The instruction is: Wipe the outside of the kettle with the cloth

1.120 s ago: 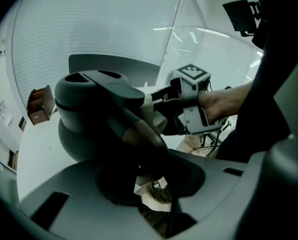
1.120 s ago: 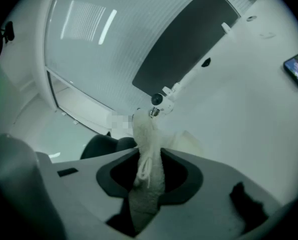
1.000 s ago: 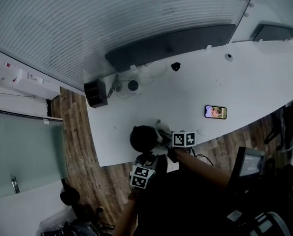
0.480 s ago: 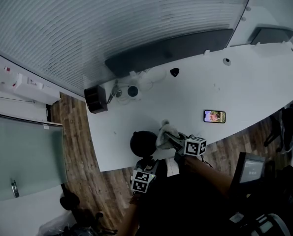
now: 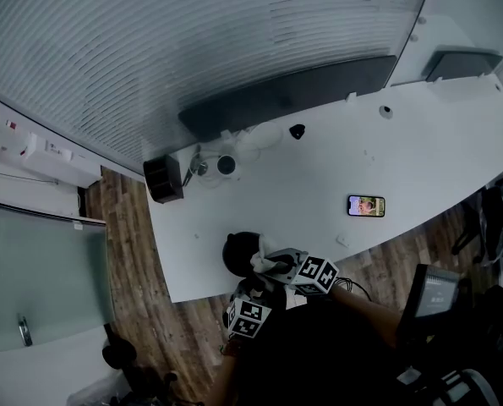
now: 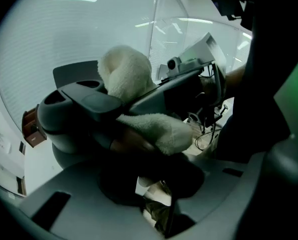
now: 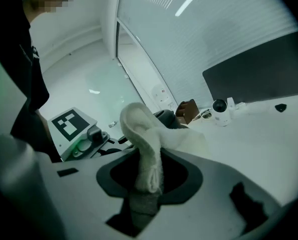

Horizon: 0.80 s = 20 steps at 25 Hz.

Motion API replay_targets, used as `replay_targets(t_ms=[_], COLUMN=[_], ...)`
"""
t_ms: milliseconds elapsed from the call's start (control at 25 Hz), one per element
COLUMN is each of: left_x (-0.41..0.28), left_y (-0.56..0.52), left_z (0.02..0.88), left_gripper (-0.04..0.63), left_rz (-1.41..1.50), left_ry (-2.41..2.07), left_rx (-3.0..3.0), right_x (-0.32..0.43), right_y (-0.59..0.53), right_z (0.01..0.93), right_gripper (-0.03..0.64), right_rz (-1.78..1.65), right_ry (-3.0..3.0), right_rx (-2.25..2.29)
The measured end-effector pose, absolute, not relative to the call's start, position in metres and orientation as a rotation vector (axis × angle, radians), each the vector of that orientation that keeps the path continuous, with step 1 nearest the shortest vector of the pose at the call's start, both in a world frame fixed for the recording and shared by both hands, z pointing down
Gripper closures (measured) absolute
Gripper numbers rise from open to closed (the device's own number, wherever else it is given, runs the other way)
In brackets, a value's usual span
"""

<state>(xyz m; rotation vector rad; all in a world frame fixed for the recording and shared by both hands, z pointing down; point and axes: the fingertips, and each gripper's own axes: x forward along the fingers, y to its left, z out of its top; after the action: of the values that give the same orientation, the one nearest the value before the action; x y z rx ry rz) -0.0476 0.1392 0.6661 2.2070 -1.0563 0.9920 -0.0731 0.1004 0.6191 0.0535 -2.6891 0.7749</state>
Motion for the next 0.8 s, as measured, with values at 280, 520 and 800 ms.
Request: replay_targets(t_ms=[280, 520, 800], left_x=[-0.044, -0.047, -0.046], left_y=[0.140, 0.138, 0.142], left_z=[0.666, 0.665, 0.663], left_gripper=[0.488, 0.488, 0.488], left_rz=[0.985, 0.936, 0.889], left_ry=[-1.024, -1.039, -1.059], left_rx=[2.234, 2.232, 2.257], right_x=[-0.057, -0.051, -0.039], right_y=[0.102, 0.097, 0.096], right_z=[0.644, 0.702, 0.763], right_gripper=[0.517, 0.517, 0.517], right_rz=[0.812, 0.847, 1.062], right_ry=[-2.631, -2.483, -2.309], right_rx=[0.083, 0.164, 0.268])
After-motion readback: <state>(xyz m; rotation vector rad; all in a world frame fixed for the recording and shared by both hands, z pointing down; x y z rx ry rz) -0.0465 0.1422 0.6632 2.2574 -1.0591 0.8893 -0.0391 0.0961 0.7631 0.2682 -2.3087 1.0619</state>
